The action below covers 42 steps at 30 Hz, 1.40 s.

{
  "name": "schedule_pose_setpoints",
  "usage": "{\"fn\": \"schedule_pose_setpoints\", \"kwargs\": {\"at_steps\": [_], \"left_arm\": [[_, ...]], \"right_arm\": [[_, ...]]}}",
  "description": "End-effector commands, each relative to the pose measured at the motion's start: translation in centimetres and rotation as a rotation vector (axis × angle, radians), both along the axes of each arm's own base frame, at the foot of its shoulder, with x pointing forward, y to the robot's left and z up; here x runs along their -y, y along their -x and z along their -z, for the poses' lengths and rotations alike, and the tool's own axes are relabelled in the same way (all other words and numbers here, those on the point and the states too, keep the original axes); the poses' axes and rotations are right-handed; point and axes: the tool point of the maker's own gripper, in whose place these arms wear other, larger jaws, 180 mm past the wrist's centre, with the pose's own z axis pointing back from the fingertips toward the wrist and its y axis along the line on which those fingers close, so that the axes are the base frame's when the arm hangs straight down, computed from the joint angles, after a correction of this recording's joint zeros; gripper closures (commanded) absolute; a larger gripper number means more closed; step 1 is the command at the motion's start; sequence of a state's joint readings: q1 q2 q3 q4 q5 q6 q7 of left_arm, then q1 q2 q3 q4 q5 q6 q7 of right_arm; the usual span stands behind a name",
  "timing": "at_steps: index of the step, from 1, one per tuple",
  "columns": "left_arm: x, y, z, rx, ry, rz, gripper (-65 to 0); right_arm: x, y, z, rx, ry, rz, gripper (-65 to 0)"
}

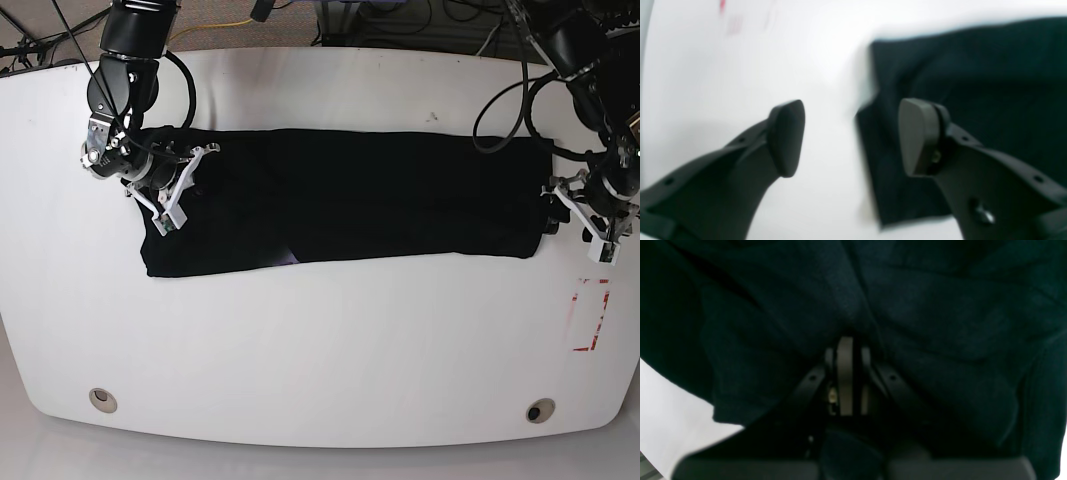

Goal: Fold the T-shirt properly
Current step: 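Reach the left gripper to the shirt's other end and grasp it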

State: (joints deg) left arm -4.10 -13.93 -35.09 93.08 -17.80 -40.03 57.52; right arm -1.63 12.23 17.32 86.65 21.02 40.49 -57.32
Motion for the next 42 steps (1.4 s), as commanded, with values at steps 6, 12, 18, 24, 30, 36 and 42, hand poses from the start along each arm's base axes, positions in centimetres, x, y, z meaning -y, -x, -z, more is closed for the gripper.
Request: {"fn": "schedule_pose_setpoints", "kwargs": {"at_steps": [6, 12, 18, 24, 30, 36, 42], "left_arm": [[-0.7, -2.9, 2.0, -0.034, 0.127, -0.042, -44.7], [-0.3, -4.7, 2.4, -0.007, 0.199, -0.049, -45.0], [0.2, -5.6, 3.8, -0.035, 0.268, -0.058, -44.9], [2.1, -6.7, 5.2, -0.045, 0.317, -0.020, -44.7], [3.9, -7.2, 6.4, -0.054, 0.338, 0.020, -44.7], [4.3, -8.1, 6.9, -0.049, 0.386, 0.009, -42.8], [3.4, -9.2, 6.5, 0.022, 0.361, -0.026, -14.0]], "right_arm": [[0.8, 0.8, 0.7, -0.048, 0.052, 0.004, -2.4], [0.7, 0.7, 0.6, -0.044, 0.037, 0.021, -2.4], [0.2, 0.8, 0.8, -0.047, 0.025, 0.026, -2.4], [0.1, 0.8, 0.8, -0.047, 0.020, 0.026, -2.4], [0.1, 0.8, 0.8, -0.047, 0.020, 0.026, -2.4], [0.1, 0.9, 0.9, -0.048, 0.020, 0.026, -2.2], [0.1, 0.9, 0.9, -0.048, 0.020, 0.027, -2.2]]}}
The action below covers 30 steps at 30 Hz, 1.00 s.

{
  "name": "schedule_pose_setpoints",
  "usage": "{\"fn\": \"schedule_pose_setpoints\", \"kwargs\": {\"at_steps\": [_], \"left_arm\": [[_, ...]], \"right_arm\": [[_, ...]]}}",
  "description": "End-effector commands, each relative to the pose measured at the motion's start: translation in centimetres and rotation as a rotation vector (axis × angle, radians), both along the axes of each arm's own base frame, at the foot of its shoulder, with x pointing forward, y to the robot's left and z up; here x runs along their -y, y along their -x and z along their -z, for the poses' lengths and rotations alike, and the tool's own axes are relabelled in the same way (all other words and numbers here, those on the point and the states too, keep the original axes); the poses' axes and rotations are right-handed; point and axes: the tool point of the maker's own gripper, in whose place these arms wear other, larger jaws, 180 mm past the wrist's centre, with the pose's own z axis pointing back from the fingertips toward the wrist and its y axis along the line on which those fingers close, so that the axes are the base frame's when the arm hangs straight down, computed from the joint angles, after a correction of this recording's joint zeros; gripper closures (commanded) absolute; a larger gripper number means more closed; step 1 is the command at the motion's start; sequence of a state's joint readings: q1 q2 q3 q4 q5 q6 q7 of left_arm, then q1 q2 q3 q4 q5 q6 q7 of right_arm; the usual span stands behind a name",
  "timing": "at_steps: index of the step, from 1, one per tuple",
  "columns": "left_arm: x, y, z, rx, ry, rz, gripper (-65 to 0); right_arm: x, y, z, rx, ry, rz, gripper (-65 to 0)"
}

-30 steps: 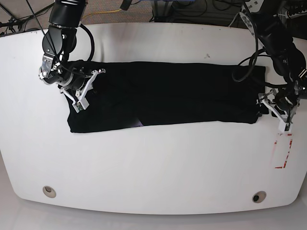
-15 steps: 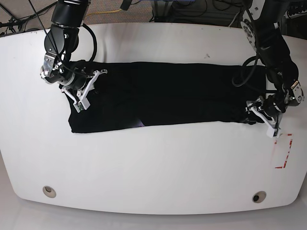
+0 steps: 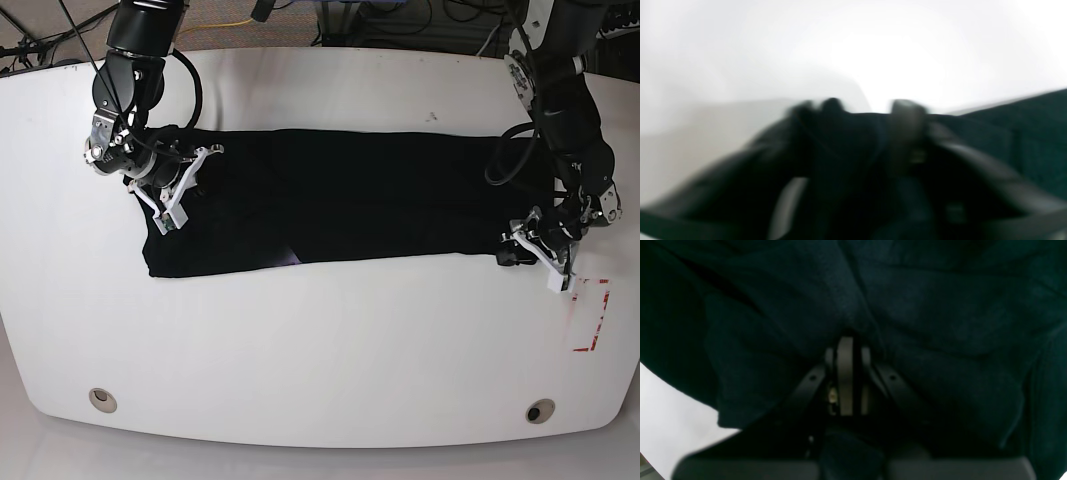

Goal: Fold the T-shirt properly
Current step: 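Reach the left gripper to the shirt's other end and grasp it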

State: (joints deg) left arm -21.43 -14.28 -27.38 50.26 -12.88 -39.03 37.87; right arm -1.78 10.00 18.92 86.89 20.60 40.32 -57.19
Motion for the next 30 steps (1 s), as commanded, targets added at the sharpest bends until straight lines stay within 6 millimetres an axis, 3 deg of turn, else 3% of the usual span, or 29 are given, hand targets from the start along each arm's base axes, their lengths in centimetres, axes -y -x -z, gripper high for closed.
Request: {"fn": "schedule_pose_setpoints", "kwargs": {"at_steps": [1, 3, 4, 6, 9, 15, 18, 30], "left_arm": [[-1.1, -1.7, -2.3, 0.083, -0.020, -0.027, -7.8], [-1.2, -1.8, -2.3, 0.085, -0.033, -0.025, -0.3], [-1.3, -2.1, -2.6, 0.091, -0.039, -0.022, 0.0], [-1.3, -2.8, -3.4, 0.107, -0.046, -0.018, 0.0], [-3.3, -3.3, -4.8, 0.124, -0.088, -0.033, 0.0], [-4.0, -5.3, -7.8, 0.185, -0.101, -0.040, 0.0], [-5.3, -6.0, -9.5, 0.216, -0.124, -0.051, 0.0], [-5.4, -8.1, -13.1, 0.293, -0.124, -0.053, -0.3]], "right_arm": [[0.8, 0.9, 0.8, -0.054, 0.050, -0.004, -2.2], [0.8, 0.9, 0.8, -0.054, 0.050, -0.004, -2.2], [0.8, 0.9, 0.8, -0.054, 0.050, -0.004, -2.2], [0.8, 0.9, 0.8, -0.054, 0.050, -0.004, -2.2], [0.8, 0.9, 0.8, -0.054, 0.050, -0.004, -2.2], [0.8, 0.9, 0.8, -0.053, 0.050, -0.004, -2.2], [0.8, 0.9, 0.8, -0.053, 0.050, -0.004, -2.2], [0.8, 0.8, 0.7, -0.051, 0.050, -0.004, -2.2]]}}
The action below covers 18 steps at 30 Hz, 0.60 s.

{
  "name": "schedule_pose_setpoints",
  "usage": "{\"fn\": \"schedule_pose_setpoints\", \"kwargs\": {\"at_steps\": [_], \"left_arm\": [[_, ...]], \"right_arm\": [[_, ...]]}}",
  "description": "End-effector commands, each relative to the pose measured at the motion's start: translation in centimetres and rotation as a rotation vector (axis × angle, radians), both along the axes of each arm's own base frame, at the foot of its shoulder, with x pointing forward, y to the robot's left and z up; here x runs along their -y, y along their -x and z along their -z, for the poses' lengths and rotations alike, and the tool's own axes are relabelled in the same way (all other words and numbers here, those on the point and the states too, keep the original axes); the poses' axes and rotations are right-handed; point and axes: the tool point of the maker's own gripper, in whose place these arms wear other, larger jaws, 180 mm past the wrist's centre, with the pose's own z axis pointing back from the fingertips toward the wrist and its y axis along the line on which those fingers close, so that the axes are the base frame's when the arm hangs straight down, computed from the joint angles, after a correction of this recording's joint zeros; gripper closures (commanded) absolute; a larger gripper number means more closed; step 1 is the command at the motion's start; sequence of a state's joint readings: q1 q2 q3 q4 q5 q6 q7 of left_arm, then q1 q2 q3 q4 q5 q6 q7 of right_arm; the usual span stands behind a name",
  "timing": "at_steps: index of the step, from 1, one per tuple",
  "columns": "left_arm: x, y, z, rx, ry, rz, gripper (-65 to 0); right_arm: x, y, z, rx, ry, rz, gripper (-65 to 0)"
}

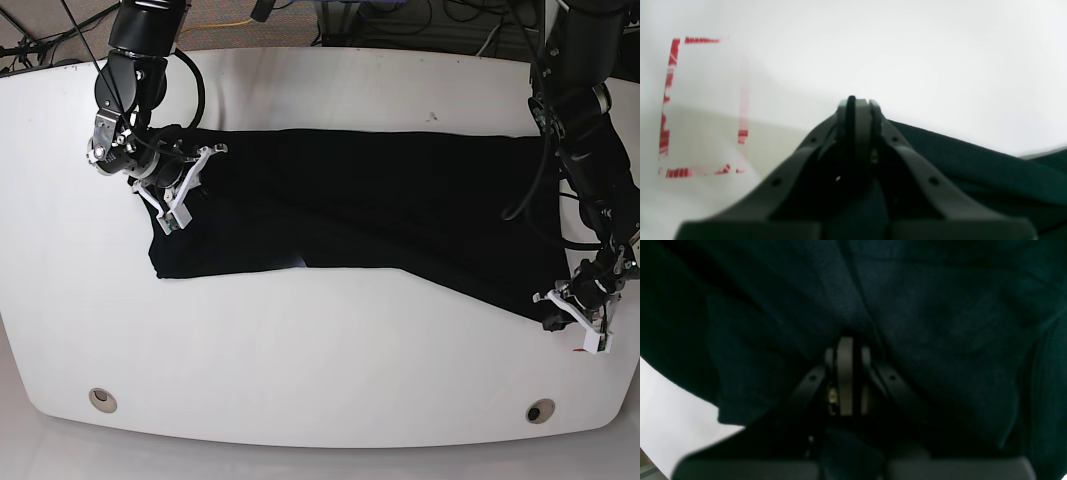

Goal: Fold the T-shirt properly
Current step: 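Reach the left gripper to the shirt's other end and grasp it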

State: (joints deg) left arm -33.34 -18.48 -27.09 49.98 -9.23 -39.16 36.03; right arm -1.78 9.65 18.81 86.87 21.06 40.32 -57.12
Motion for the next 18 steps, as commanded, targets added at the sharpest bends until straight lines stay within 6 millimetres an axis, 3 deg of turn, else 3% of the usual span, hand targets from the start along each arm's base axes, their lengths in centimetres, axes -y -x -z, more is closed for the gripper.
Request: {"fn": "schedule_pose_setpoints", "kwargs": {"at_steps": [1, 6, 13, 18], "left_arm": [[-1.2, -1.2, -3.2, 0.090, -0.012, -0.018, -0.3], [-1.1, -0.2, -2.9, 0.093, -0.045, -0.001, -0.3], [-0.9, 3.0, -2.3, 0.098, -0.170, 0.034, -0.3], [-0.7, 5.7, -0.6, 0.064, -0.221, 0.053, -0.3]], "right_arm": [[1.2, 0.9, 0.8, -0.054, 0.064, -0.003, -2.2], [1.2, 0.9, 0.8, -0.054, 0.064, -0.003, -2.2], [1.2, 0.9, 0.8, -0.056, 0.064, -0.003, -2.2], [1.2, 0.9, 0.8, -0.054, 0.064, -0.003, -2.2]]}}
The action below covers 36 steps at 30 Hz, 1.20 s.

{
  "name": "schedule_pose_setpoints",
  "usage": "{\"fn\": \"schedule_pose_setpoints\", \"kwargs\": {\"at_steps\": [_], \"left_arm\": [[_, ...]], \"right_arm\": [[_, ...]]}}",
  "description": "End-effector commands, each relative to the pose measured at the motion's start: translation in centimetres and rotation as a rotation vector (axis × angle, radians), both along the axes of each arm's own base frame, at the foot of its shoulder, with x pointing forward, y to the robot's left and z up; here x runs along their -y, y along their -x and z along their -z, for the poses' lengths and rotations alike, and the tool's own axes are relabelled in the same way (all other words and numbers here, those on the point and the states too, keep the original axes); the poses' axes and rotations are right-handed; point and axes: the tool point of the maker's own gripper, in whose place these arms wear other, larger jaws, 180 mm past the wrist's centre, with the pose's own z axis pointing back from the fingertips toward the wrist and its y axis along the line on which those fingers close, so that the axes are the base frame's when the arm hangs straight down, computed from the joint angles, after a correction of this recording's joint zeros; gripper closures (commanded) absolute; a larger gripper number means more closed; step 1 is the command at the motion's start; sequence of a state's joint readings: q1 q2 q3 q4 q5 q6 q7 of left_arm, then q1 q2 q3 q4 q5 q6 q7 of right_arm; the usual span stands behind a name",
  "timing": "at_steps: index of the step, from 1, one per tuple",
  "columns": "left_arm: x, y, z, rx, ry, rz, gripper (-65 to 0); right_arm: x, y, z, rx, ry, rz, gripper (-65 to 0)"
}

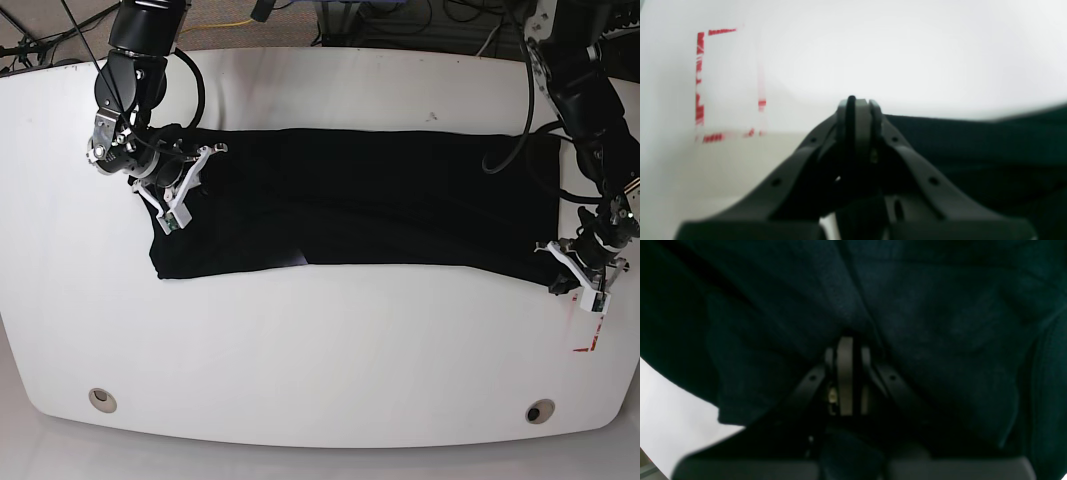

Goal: Fold the T-shirt properly
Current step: 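Reach the left gripper to the shirt's other end and grasp it, then pull the shirt end with the left gripper to straighten the fold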

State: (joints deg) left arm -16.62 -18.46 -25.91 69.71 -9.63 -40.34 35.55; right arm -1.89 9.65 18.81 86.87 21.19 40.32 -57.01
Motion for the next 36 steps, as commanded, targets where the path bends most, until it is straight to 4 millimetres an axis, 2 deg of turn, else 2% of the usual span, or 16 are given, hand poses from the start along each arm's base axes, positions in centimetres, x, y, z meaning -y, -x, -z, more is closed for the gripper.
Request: {"fn": "schedule_pose_setpoints", "kwargs": {"at_steps": [1, 7, 12, 21, 22, 25, 26, 29, 30, 36], "left_arm": [[-0.9, -0.1, -1.9, 0.057, -0.029, -0.007, -0.3], [-1.2, 3.4, 1.7, -0.039, -0.042, -0.007, -0.3], [-1.2, 5.7, 4.0, -0.102, -0.045, -0.004, -0.3], [-1.3, 7.4, 5.5, -0.151, -0.052, -0.004, -1.0], [-1.6, 7.5, 5.5, -0.154, -0.060, -0.005, -2.6], [-2.4, 8.1, 5.8, -0.200, -0.088, -0.007, -14.4], [-2.7, 8.4, 6.0, -0.229, -0.096, -0.010, -21.2], [-3.0, 8.8, 6.2, -0.275, -0.117, -0.012, -34.4], [-3.0, 8.6, 5.7, -0.270, -0.129, -0.011, -36.4], [-3.3, 8.2, 2.0, -0.253, -0.234, -0.008, -36.8]], "right_arm": [[1.2, 0.8, 0.8, -0.055, 0.067, -0.004, -2.2], [1.2, 0.8, 0.8, -0.055, 0.067, -0.004, -2.2], [1.2, 0.8, 0.8, -0.055, 0.067, -0.004, -2.2], [1.2, 0.9, 0.8, -0.056, 0.065, -0.004, -2.2], [1.2, 0.9, 0.8, -0.056, 0.065, -0.004, -2.4], [1.2, 0.9, 0.8, -0.056, 0.065, -0.004, -2.5], [1.2, 0.9, 0.8, -0.056, 0.065, -0.004, -2.7], [1.2, 0.9, 0.8, -0.058, 0.066, -0.004, -2.7], [1.2, 0.9, 0.8, -0.058, 0.066, -0.004, -2.7], [1.1, 0.7, 0.7, -0.052, 0.062, -0.004, -2.7]]}}
